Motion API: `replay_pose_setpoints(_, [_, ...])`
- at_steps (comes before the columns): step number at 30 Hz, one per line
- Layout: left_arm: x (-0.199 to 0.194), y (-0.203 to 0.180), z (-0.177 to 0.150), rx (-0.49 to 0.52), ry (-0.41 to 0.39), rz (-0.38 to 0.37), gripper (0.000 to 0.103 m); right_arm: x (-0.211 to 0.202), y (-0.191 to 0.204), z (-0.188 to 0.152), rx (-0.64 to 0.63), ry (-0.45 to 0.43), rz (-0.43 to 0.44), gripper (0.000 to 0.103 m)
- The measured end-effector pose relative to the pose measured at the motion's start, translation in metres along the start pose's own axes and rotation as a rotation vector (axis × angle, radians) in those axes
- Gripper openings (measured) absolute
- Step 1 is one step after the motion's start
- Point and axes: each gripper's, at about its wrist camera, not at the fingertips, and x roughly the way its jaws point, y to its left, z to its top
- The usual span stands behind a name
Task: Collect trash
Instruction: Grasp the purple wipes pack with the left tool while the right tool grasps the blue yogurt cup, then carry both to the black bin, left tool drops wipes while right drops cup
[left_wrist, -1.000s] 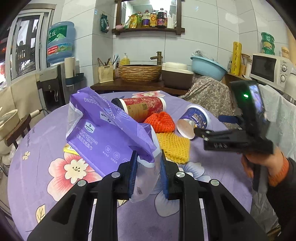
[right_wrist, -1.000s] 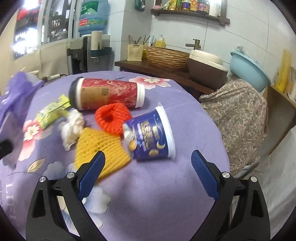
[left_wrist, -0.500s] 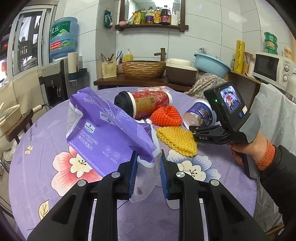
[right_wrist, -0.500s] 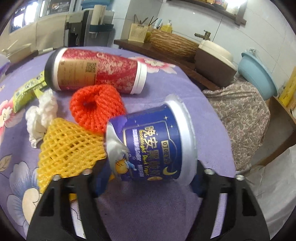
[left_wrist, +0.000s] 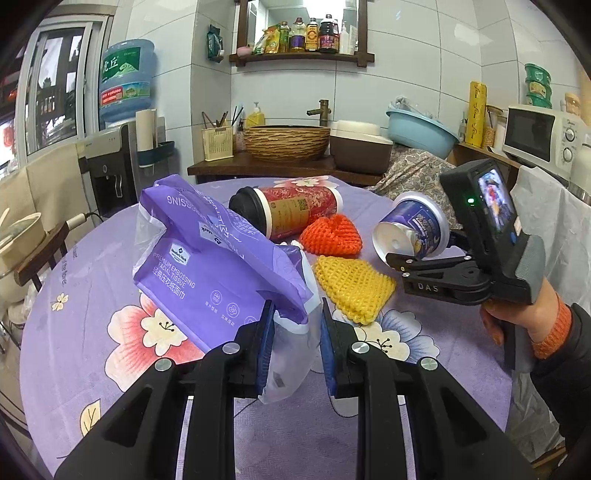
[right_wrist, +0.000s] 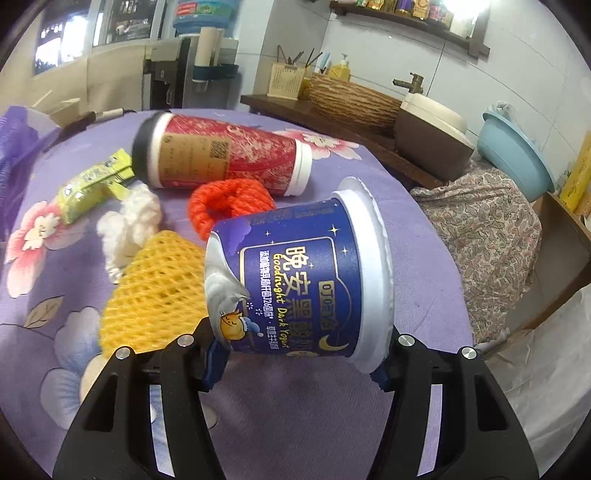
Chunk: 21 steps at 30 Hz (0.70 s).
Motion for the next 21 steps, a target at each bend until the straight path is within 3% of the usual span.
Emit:
replay_pose_setpoints(12, [-0.01, -0.04, 0.015, 0.088, -0.065, -0.054, 0.023, -0.07, -0.013, -0.025, 0.09, -0.099, 0.041, 0.06])
replay_pose_setpoints(21, [-0.007, -0.102, 0.023, 0.189, -0.089, -0.176, 0.023, -0.114, -0.049, -0.066, 0.193, -0.139, -0.017, 0.06])
